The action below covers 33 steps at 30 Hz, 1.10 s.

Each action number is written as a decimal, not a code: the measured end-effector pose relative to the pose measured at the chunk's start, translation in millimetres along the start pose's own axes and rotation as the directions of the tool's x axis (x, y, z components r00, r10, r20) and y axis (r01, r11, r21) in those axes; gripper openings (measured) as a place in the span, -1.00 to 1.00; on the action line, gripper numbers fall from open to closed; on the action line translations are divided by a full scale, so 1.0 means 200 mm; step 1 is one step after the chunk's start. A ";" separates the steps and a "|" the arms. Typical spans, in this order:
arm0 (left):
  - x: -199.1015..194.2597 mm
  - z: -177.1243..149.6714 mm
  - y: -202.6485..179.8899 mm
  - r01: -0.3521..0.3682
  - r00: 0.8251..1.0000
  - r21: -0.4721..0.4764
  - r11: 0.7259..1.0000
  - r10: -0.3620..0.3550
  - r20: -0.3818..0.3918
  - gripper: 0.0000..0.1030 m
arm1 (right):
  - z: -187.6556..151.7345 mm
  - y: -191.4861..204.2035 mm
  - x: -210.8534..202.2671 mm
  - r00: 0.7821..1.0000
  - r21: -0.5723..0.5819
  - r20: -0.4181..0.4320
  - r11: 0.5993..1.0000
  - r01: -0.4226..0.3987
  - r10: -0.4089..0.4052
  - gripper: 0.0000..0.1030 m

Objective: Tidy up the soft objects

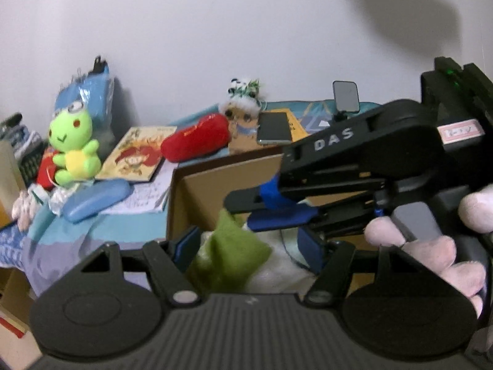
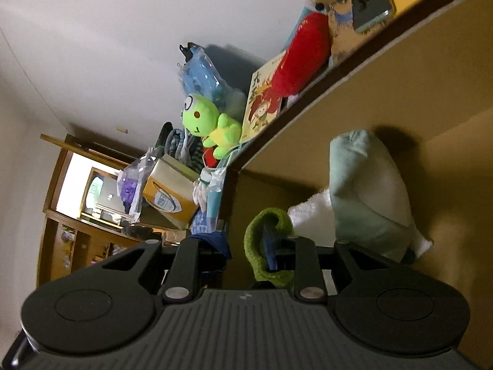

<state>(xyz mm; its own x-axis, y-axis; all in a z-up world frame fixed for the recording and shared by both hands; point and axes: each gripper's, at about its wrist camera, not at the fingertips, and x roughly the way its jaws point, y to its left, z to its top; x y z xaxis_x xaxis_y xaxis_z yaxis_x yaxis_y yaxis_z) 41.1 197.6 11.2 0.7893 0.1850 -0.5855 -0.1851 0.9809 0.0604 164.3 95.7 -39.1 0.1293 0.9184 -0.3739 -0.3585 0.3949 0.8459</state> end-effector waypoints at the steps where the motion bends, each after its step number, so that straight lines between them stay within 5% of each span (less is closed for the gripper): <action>1: 0.01 -0.01 0.02 0.007 1.000 -0.007 1.000 -0.007 -0.008 0.34 | 0.00 0.02 -0.01 1.000 -0.027 0.016 0.999 0.021 -0.021 -0.83; 11: 0.08 0.03 0.12 0.050 0.997 -0.045 0.998 -0.053 -0.061 0.34 | -0.05 0.10 -0.15 0.973 -0.191 0.141 0.959 0.208 -0.183 -0.82; 24: 0.03 0.08 -0.01 -0.058 0.986 -0.045 0.997 0.050 -0.160 0.34 | -0.20 0.10 -0.45 0.883 -0.271 0.235 0.845 0.461 -0.407 -0.81; 33: -0.10 0.06 -0.21 -0.119 0.975 -0.043 0.992 0.109 -0.196 0.35 | -0.32 0.12 -0.73 0.890 -0.301 0.278 0.847 0.438 -0.361 -0.82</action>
<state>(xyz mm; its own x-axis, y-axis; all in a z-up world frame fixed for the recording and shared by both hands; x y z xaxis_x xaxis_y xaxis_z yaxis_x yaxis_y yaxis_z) 40.8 154.1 30.1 0.6344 0.2751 -0.7224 -0.3032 0.9482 0.0948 78.8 -31.7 11.4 0.5014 0.6817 -0.5329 -0.5254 0.7292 0.4384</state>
